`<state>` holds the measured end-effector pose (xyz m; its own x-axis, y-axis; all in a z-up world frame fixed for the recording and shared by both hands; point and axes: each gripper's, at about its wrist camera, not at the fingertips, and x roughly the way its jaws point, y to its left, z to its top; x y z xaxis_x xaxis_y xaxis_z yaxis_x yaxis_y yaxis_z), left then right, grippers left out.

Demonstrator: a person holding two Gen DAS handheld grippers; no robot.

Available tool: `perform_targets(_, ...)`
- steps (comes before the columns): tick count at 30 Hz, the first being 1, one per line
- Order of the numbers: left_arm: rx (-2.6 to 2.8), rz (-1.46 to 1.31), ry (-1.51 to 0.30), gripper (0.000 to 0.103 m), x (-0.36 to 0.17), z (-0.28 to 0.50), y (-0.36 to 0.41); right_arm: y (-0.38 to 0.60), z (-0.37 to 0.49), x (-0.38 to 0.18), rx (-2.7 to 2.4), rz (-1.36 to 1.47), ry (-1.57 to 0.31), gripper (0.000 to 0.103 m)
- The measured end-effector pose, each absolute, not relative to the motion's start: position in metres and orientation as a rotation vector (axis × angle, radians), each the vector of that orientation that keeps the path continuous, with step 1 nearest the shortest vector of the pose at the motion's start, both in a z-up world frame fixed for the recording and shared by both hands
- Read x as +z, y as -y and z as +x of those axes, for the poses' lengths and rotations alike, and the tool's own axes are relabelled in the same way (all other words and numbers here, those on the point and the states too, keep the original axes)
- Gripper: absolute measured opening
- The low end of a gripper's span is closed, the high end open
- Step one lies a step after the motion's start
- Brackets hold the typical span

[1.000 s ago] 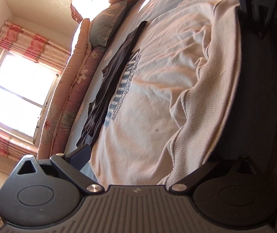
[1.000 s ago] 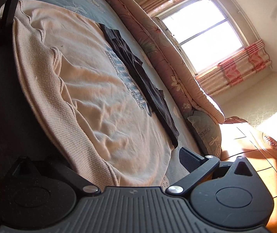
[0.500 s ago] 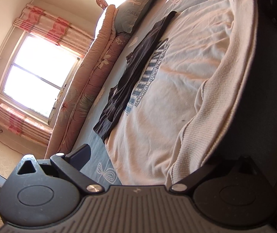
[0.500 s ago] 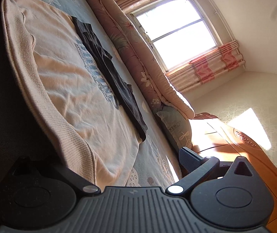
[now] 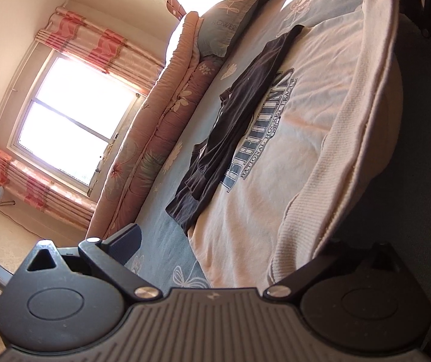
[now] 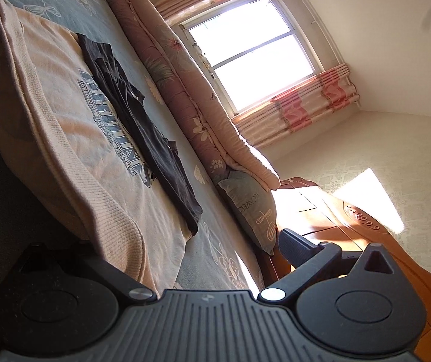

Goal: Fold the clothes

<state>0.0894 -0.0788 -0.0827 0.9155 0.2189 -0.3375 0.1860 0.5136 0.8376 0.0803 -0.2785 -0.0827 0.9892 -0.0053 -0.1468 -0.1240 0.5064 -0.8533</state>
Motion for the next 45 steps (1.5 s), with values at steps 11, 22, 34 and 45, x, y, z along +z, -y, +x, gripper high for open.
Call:
perform_targets(11, 0.044, 1.047, -0.413, 0.102, -0.071, 0.131, 0.07, 0.27, 0.125, -0.069, 0.048, -1.036, -0.113, 0.103)
perform_targets(22, 0.091, 1.037, -0.379, 0.102, -0.057, 0.194, 0.062, 0.262, 0.188, -0.06, -0.001, -1.041, -0.08, 0.103)
perform_targets(34, 0.147, 1.039, -0.364, 0.102, -0.063, 0.274, 0.051, 0.244, 0.269, -0.059, -0.047, -1.038, -0.057, 0.103)
perform_targets(45, 0.149, 1.072, -0.351, 0.102, -0.073, 0.341, 0.039, 0.228, 0.34, -0.065, -0.032, -1.041, -0.045, 0.103)
